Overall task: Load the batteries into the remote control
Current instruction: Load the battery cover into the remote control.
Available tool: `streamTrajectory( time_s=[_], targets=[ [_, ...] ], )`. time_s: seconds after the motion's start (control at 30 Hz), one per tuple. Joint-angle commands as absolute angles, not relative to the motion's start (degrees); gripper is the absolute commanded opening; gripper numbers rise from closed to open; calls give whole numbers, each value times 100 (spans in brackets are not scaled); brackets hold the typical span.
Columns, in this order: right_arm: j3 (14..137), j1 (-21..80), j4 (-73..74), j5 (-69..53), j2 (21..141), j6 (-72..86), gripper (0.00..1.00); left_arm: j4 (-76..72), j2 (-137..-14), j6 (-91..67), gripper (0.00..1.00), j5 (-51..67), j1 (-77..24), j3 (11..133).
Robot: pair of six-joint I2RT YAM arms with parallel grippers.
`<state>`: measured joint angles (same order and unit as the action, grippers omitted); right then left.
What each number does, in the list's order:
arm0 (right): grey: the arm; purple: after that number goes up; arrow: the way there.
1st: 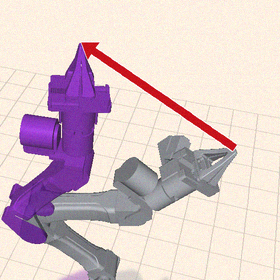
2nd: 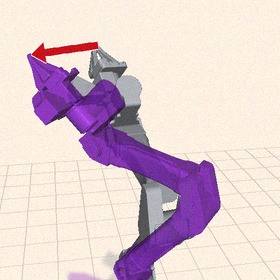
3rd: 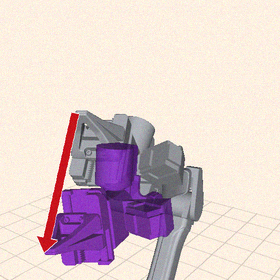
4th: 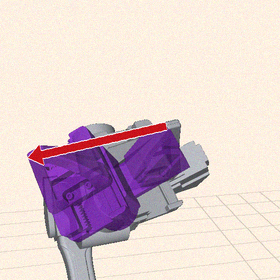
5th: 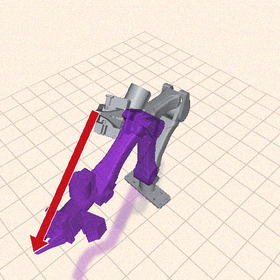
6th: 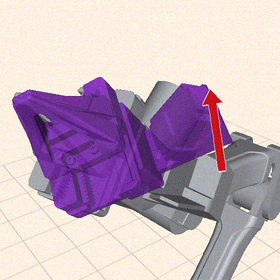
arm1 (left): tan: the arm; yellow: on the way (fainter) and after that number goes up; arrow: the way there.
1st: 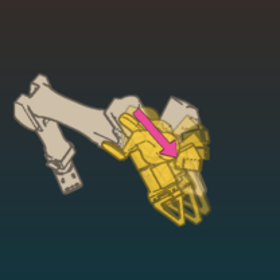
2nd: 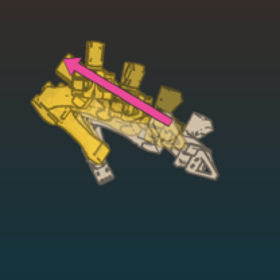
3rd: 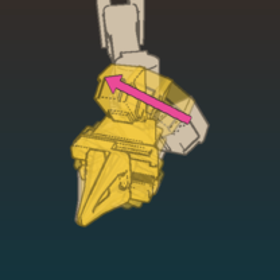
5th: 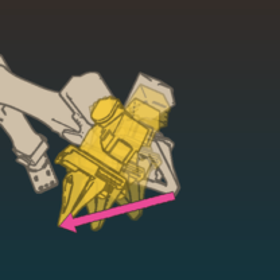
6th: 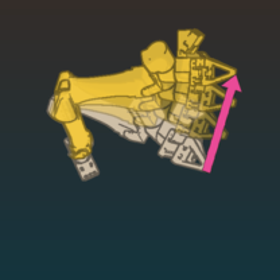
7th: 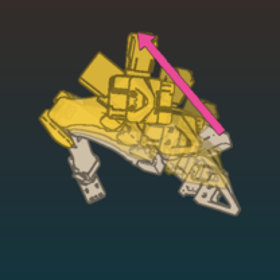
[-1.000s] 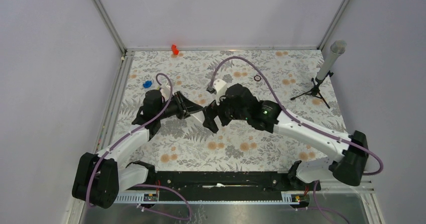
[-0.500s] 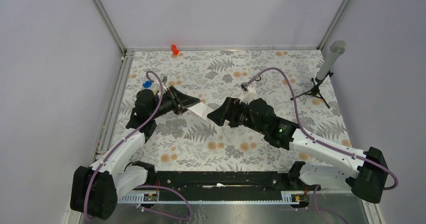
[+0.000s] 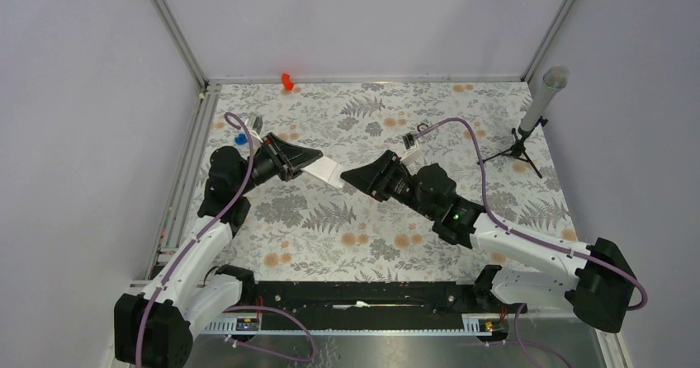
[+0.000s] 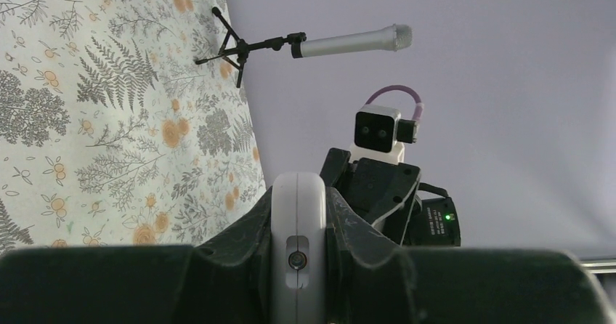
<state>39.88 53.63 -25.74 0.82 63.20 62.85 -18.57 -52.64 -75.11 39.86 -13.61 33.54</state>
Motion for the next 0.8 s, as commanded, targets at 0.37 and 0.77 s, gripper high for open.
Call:
streamTrajectory(
  time_s=[0.37, 0.77],
  targets=[
    [3823, 5309, -3173, -144, 6442, 6407, 30, -2725, -4980, -8464, 0, 4105, -1321, 3568],
    [4135, 5309, -3142, -419, 7010, 6372, 27, -3054, -4983, -8387, 0, 4559, -1367, 3732]
  ],
)
